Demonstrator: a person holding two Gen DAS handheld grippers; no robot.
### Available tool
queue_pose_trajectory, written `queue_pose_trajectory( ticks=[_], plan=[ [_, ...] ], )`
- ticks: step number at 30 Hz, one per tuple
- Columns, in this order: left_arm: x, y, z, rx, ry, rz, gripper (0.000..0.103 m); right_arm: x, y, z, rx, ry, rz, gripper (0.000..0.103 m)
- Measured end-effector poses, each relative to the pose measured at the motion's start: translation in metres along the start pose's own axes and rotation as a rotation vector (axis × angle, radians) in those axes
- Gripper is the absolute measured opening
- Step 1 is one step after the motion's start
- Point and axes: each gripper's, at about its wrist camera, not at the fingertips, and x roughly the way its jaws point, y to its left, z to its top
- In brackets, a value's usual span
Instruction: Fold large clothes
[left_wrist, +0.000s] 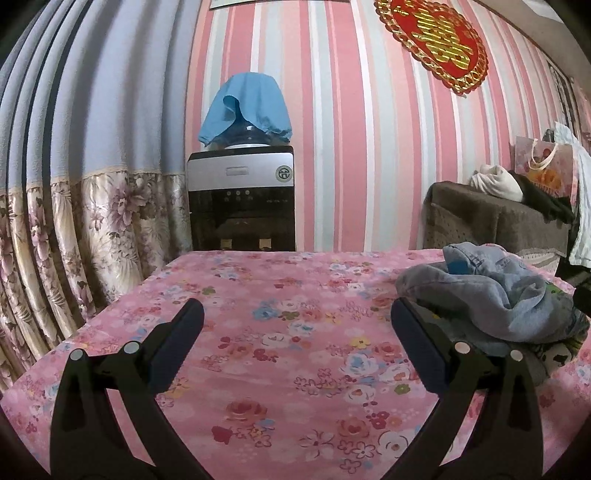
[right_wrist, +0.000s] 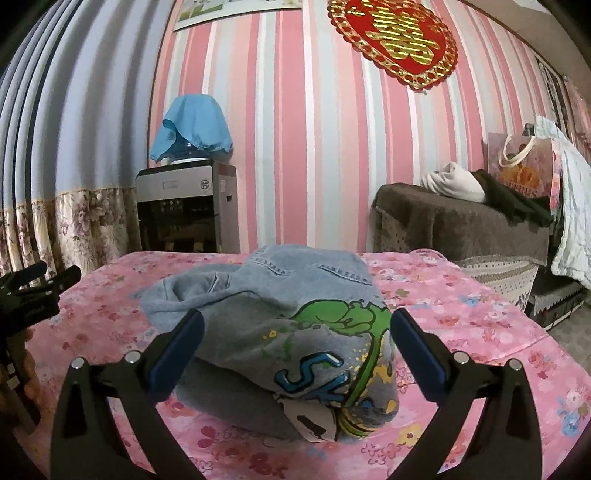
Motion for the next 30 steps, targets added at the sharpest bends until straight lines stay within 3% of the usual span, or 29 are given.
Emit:
queue_pose_trajectory(
  ticks=[10,20,30],
  plan=[
    [-0.015,0.001,0.001,-0.011,-0.063,0.005,0.100,-0.003,-0.002,0.001,0.013,-0.014,-0.006,0.101],
    [-0.016,0.011,0.001,-0.060,-0.049,0.005,0.100,-0.003,-0.004,0.000,0.016,-0.006,-0.013,0.101],
    [-0.015,0.007,0.002,-0.035,-0.049,-0.001,0.100,-0.002,-0.006,0.001,0.023,-0.001,-0.014,0.101]
  ],
)
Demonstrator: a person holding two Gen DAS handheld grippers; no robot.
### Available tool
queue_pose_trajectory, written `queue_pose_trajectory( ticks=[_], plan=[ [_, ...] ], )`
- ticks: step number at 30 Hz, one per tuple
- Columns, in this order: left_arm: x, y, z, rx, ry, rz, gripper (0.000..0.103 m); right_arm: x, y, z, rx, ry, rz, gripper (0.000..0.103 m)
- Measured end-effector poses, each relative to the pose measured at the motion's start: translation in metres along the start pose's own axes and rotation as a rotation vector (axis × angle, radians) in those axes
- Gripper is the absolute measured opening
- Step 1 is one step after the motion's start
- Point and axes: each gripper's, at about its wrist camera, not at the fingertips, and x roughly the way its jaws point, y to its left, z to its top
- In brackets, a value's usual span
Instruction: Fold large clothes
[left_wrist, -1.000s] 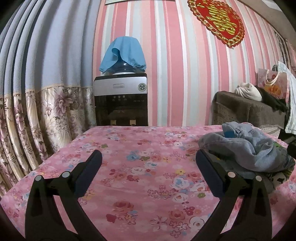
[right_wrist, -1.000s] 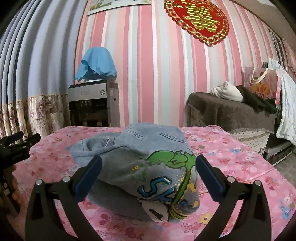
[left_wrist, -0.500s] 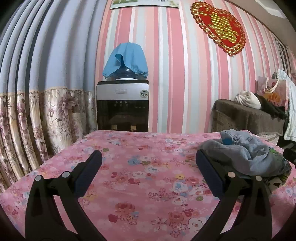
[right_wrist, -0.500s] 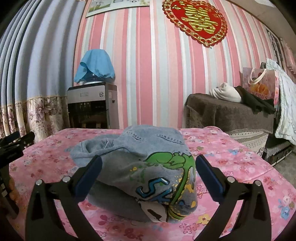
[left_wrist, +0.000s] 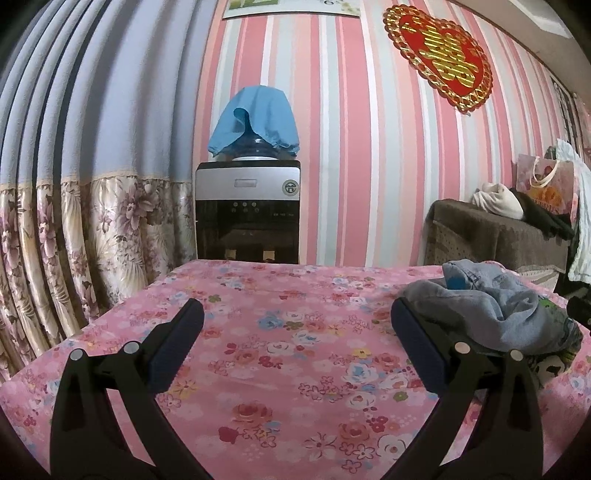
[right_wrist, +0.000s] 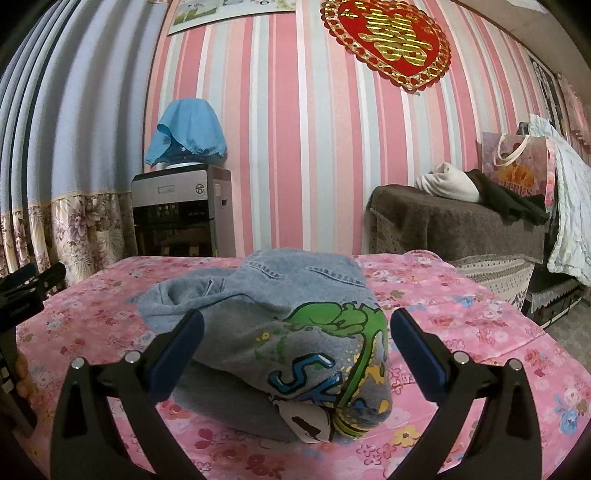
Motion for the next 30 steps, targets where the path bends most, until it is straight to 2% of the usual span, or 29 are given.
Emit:
queue_pose_trajectory(
  ticks=[23,30],
  plan=[
    [0.0038,-0.0086,-0.0002,0.028,0.025,-0.006,0.100,0.0022,-0.0022,-0.0019,0.012,0.013,-0.005,0.101],
    [-0.0011,-0.0080,0.0000,0.035,-0.002,-0.012,0.100,0.0032,-0.0033,-0.0020,0.016,0.015,-0.008,0.101]
  ],
)
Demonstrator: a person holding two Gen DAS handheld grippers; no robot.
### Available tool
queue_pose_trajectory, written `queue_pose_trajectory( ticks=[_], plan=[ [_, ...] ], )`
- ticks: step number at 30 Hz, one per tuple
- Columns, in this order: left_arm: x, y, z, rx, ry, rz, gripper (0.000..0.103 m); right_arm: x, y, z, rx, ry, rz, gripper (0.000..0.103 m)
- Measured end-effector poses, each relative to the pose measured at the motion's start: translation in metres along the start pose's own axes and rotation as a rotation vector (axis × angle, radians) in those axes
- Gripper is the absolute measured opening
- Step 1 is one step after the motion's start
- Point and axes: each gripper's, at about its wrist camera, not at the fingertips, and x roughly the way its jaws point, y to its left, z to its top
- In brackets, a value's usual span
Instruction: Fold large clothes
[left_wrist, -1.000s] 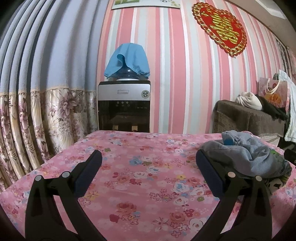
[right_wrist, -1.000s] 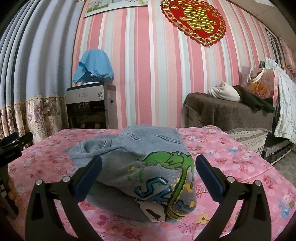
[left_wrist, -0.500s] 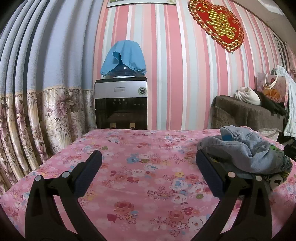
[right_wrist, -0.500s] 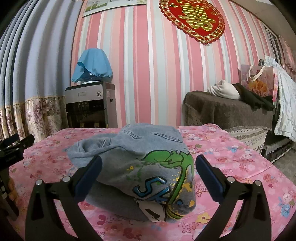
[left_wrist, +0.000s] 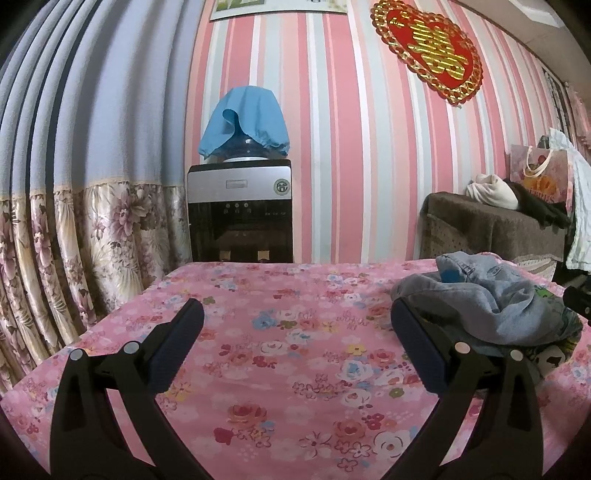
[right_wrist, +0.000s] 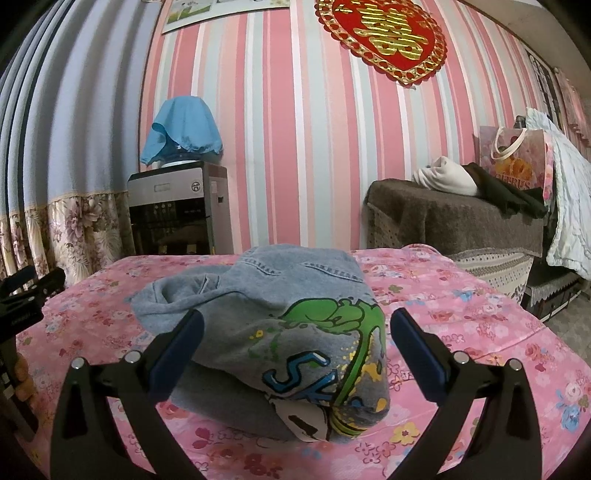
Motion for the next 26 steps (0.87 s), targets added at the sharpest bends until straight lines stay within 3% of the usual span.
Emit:
queue_pose_trajectory(
  ticks=[11,14,26],
  plan=[
    [-0.0015,0.0018,0.0000,0.001,-0.008,-0.014,0.100,0.0005,0.0012,-0.0006,0.014,0.007,-0.009,0.101],
    [0.0006,0.0003,-0.0005,0.011,0.012,-0.049,0.100,0.0005,0.0014,-0.0005,0.013,0.005,-0.011,0.101],
    [-0.0014,-0.0029,0.0002,0.032,0.011,-0.011,0.100,0.0014,0.0005,-0.0003,0.014,0.003,-0.010,0.101]
  ],
)
